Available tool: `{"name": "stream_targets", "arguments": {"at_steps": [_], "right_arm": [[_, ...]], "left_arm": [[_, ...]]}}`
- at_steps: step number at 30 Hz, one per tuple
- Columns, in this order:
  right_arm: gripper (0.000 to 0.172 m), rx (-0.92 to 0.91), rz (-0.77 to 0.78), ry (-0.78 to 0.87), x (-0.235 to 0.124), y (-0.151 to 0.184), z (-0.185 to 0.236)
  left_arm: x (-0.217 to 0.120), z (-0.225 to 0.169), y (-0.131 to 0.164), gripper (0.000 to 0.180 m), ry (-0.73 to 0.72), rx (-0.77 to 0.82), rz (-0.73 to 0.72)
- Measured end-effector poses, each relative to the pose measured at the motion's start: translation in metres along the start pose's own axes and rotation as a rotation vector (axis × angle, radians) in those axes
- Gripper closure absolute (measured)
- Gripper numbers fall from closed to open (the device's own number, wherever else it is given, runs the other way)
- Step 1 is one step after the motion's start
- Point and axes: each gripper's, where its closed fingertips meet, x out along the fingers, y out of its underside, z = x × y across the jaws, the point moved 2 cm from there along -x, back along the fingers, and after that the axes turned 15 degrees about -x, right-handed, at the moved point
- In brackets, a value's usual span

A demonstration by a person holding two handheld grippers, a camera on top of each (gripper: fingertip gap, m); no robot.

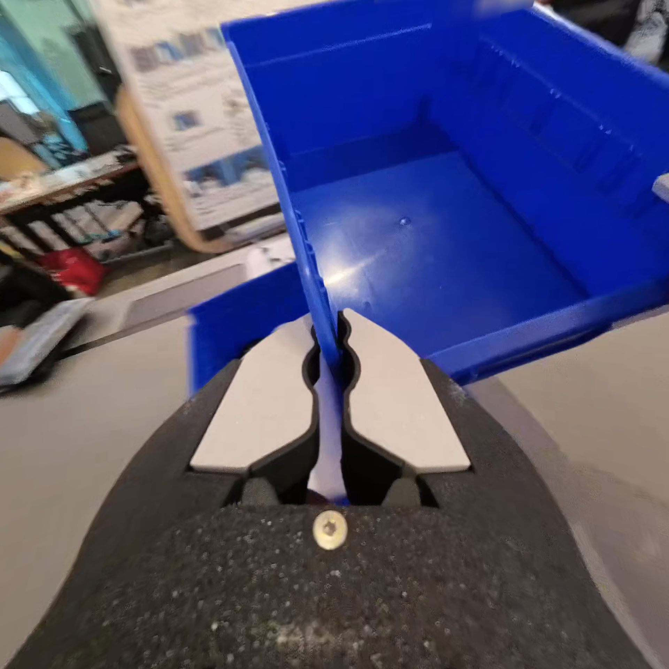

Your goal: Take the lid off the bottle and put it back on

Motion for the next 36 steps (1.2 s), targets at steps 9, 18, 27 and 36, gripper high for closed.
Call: {"name": "stream_targets", "arguments": {"at_steps": [9,18,27,36], "right_arm": [[0.169,0.253,0.261,0.138,0.002,0.168,-0.159],[0.164,0.264,0.264,0.182,0.019,0.197,-0.167],[0.163,0.26,0.261,0.224,0.029,0.199,-0.176],[0.141,0.044,0.17,0.421,-0.003,0.154,-0.184]], "left_arm": [[0.084,-0.183,0.109,0.169,0.196,-0.054,0.281],[0.105,-0.191,0.119,0.165,0.195,-0.191,0.242],[0.111,-0.208,0.115,0.132,0.399,-0.209,0.389],[0.021,-0.139,0.033,0.118,0.57,-0.243,0.296]]}}
